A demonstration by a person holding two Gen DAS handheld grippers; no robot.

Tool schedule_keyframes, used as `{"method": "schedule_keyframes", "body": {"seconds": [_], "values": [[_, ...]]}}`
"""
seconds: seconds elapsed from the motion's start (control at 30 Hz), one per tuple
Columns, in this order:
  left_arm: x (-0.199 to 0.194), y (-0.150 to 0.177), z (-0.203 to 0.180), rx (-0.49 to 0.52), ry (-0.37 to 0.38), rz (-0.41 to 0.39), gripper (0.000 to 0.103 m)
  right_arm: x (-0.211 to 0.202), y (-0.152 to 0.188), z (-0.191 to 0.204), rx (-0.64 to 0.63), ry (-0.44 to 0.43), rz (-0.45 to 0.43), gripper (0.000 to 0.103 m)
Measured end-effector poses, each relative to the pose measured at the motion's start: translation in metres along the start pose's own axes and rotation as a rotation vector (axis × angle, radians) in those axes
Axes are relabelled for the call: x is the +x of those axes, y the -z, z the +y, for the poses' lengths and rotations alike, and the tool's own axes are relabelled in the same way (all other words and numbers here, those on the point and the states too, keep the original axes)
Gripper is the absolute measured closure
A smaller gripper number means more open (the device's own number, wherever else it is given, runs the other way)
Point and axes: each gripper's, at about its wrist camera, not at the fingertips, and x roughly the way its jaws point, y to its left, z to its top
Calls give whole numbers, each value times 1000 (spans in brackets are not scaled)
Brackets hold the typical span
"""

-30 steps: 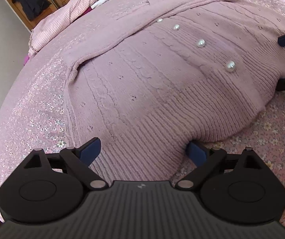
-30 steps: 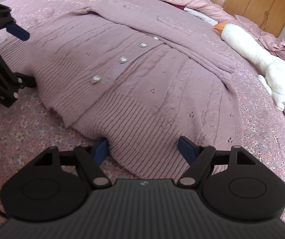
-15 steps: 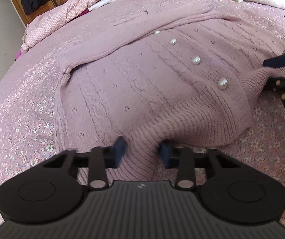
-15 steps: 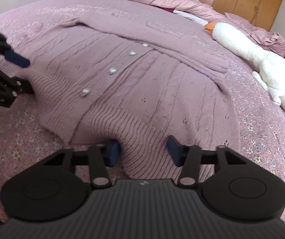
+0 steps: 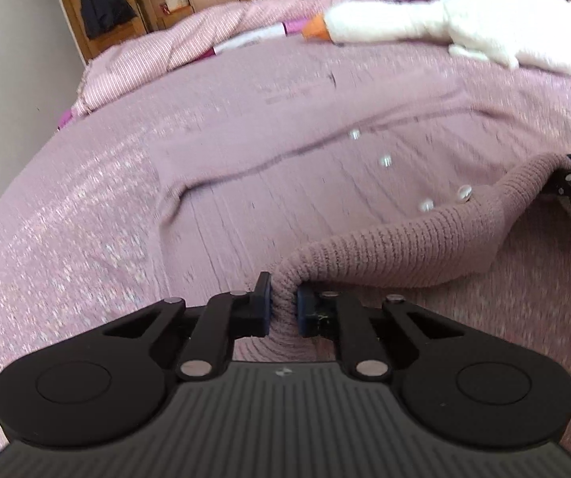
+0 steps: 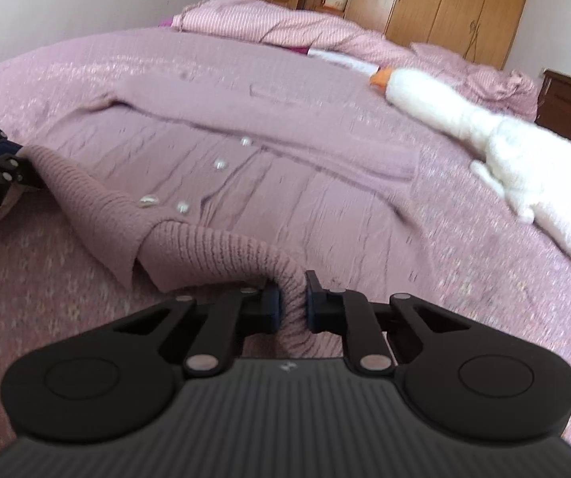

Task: Fold small clothes
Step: 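Lift the hem with both grippers and fold it over the body toward the collar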

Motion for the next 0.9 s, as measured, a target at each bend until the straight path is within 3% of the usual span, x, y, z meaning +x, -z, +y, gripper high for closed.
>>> {"method": "schedule_keyframes", "body": {"seconds": [0.5,0.9], "values": [[2,-71,22,-68,-82,-155,91,10,-59,-17,-42,59,-163,90],[48,-154,44,-73,-165,-261,91,59,-130,-40,-110,116,-289,90]]}}
